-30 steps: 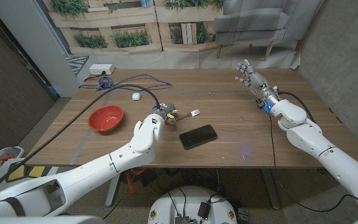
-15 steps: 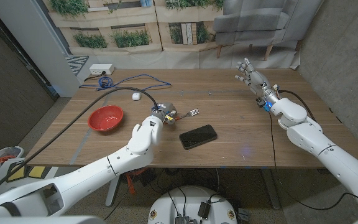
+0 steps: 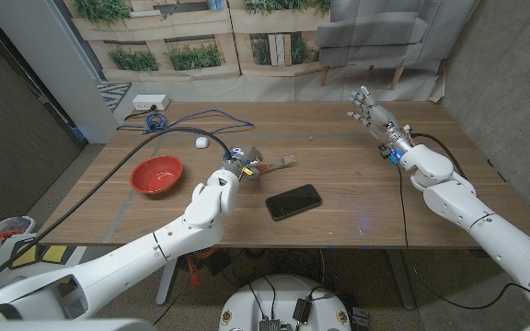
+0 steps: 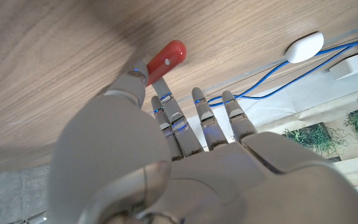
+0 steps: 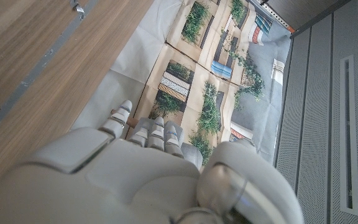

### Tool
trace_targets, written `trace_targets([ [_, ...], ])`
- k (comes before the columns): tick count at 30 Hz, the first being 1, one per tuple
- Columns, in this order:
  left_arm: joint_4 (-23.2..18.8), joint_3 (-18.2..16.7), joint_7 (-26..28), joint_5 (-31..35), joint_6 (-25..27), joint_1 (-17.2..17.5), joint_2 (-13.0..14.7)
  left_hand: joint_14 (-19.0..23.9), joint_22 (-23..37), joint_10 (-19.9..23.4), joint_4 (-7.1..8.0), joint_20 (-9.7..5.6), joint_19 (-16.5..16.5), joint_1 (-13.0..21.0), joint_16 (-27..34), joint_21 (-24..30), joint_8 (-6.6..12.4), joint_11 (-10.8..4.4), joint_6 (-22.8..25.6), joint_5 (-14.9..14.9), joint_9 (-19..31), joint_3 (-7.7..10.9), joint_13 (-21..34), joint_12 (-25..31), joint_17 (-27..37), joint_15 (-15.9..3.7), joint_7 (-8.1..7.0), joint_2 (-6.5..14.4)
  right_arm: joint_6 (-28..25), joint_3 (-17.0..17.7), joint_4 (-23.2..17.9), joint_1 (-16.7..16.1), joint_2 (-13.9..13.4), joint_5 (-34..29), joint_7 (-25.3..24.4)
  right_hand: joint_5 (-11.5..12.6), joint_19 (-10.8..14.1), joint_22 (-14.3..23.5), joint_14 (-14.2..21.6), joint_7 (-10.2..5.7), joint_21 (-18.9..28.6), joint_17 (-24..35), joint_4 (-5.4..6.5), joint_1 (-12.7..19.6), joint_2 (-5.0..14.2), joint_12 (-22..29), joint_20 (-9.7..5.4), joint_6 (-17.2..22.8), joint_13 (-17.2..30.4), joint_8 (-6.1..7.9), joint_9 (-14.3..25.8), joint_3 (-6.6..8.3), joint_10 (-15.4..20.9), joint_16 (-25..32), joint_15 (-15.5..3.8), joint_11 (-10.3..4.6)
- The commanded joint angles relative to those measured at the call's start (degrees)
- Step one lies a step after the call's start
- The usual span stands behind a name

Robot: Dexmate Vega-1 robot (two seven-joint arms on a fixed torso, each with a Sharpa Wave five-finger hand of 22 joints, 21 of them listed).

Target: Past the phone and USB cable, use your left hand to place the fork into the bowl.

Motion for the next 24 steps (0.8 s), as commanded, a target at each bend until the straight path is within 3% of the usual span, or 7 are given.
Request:
trace_targets([
  [1,-1.7,-0.6,1.2,0.2,-0.2,0.4,0.4,0.2,0.1,0.6,0.07,0.06,0.3,0.6,0.5,0.2,-0.2,0.05,0.2,-0.2,0.1,-0.2,0.1,0.3,0.3,-7.33,0.05,0.3,0.0,-0.2,0.9,0.6,0.4,0.2,0.4,-0.1,-0.1,0.3,0.2,0.04,-0.1,0.1,-0.08,-0.1,0.14,-0.1,-0.16,0.7,0.3,-0.03,0.3,0.15,0.4,0.0,-1.25,-0.08],
  [17,-3.6,-1.2,0.5,2.4,1.0,0.7,0.6,-0.2,0.1,0.0,0.37,0.52,0.1,1.0,0.5,0.0,-0.53,0.1,-0.2,-0.3,0.2,-0.66,0.4,0.4,0.5,-6.97,0.27,0.9,1.2,-0.4,2.9,1.8,1.0,0.2,1.4,-0.1,-0.1,0.3,0.1,-0.03,-0.1,0.1,-0.1,-0.1,0.15,-0.2,-0.1,0.6,0.3,-0.03,0.3,0.23,0.3,0.0,-1.21,-0.2],
  [24,-4.4,-2.7,3.9,2.3,0.1,2.4,0.8,0.1,0.2,-0.2,0.37,0.51,0.2,1.2,0.6,0.0,-0.38,0.07,0.3,-0.4,0.3,-0.82,0.6,0.4,0.6,-7.32,0.37,1.0,1.2,-0.6,3.3,2.1,1.1,0.0,1.4,-0.1,-0.1,0.3,0.1,-0.03,-0.1,0.1,-0.1,-0.1,0.15,-0.2,-0.07,0.6,0.3,-0.03,0.3,0.27,0.3,0.0,-1.19,-0.32],
])
